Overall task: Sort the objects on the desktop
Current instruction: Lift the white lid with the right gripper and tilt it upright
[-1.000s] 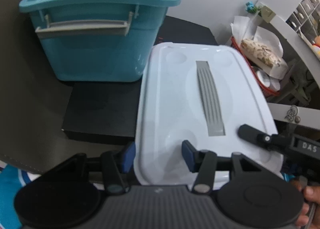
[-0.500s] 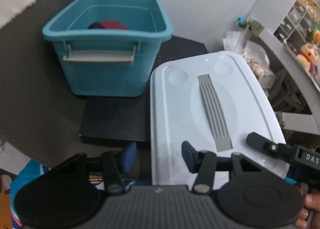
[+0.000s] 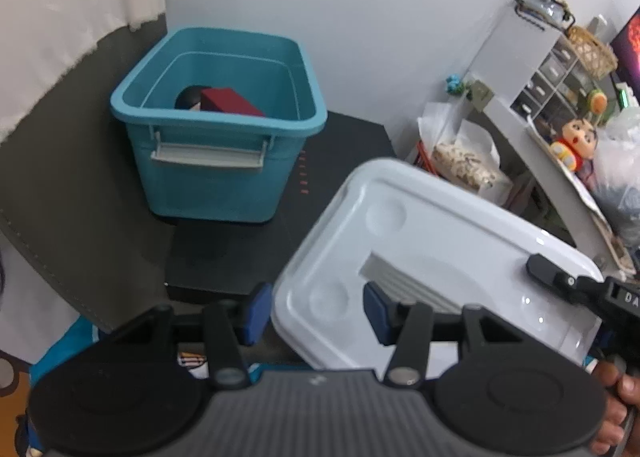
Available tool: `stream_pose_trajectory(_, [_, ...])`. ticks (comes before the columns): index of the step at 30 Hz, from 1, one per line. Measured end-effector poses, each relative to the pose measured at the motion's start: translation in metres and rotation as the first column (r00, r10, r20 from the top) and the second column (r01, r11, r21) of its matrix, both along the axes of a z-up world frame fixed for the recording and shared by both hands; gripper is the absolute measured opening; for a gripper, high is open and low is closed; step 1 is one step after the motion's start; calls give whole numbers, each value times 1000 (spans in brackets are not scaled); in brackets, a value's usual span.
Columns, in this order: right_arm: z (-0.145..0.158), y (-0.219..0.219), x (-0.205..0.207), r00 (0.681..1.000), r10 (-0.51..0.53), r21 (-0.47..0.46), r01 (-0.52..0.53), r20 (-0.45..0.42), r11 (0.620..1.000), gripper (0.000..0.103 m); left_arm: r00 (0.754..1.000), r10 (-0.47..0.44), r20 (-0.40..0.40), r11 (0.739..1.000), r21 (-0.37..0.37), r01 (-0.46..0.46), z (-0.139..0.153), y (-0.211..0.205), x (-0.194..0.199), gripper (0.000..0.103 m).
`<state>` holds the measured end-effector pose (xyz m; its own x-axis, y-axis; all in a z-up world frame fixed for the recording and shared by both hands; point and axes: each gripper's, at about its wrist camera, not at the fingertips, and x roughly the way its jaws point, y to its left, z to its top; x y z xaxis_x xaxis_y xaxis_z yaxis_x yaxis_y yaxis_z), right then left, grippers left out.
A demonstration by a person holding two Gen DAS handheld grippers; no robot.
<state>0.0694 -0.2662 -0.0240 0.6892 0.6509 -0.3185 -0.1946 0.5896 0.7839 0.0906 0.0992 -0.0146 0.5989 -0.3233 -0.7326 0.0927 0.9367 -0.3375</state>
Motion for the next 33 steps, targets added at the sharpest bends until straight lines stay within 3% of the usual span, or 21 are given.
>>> stream_pose_trajectory(13, [53,5,9,995,-78,26,76,59,997,7,999,-11,53,1000,-15,11,22,17,-10,54])
stream_pose_trajectory(23, [91,-4,22,980,-177,177,158,94,971,7,992,-13,127,1000,-5,13,53,34,-12,54])
stream_pose_trajectory(28, [94,14,41,978,-189,243,162,88,956,7,991,-24,132,1000,-3,25,56,37,-16,54])
stream_pose_trajectory(33, [65,42,60,977,-211,300,207,-21,931,7,994,-25,110,1000,-5,25,48,42,-21,54])
